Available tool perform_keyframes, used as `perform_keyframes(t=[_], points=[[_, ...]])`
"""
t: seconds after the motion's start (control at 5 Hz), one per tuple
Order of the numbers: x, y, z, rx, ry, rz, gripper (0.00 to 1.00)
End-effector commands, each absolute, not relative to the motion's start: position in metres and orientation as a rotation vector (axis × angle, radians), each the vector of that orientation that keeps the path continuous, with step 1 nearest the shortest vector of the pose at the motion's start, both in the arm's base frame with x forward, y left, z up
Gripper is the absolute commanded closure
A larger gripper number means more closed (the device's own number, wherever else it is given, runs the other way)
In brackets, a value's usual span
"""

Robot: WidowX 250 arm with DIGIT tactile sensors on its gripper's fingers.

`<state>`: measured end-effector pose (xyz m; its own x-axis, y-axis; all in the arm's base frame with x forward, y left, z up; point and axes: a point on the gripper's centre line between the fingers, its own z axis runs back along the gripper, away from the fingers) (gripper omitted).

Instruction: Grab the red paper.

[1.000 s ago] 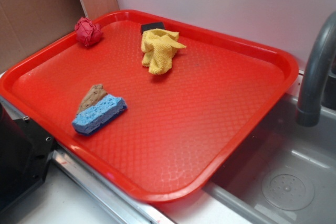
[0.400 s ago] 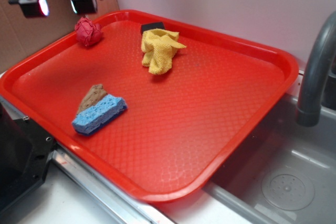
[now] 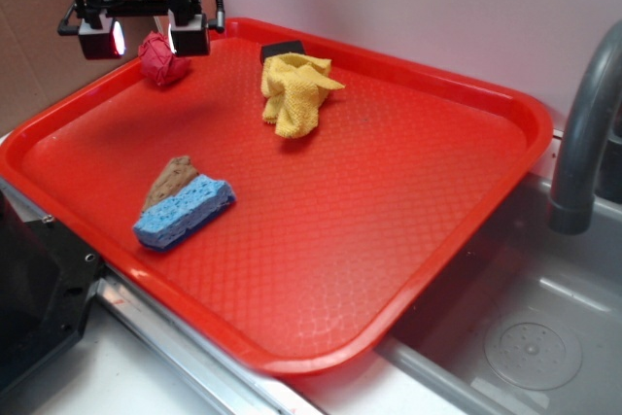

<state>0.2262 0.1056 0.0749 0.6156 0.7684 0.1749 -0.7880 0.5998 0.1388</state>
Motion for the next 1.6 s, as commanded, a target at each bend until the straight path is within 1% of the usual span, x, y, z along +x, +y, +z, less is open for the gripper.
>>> perform_keyframes(t=[0.0,0.2,0.4,0.6,0.8,1.0,1.4], points=[[0.226,0.113,0.089,0.207,-0.153,0.914,0.0],[0.226,0.113,0.089,0.207,-0.153,0.914,0.0],[0.236,0.135,0.076,0.205,-0.216,0.96,0.0],[0.243,0.151,0.066,0.186,-0.231,0.97,0.0],[0.243,0.16,0.058,0.194,-0.216,0.987,0.0],[0.248,0.162,0.05,0.205,-0.208,0.976,0.0],[0.253,0.159,0.038,0.239,-0.191,0.932,0.0]])
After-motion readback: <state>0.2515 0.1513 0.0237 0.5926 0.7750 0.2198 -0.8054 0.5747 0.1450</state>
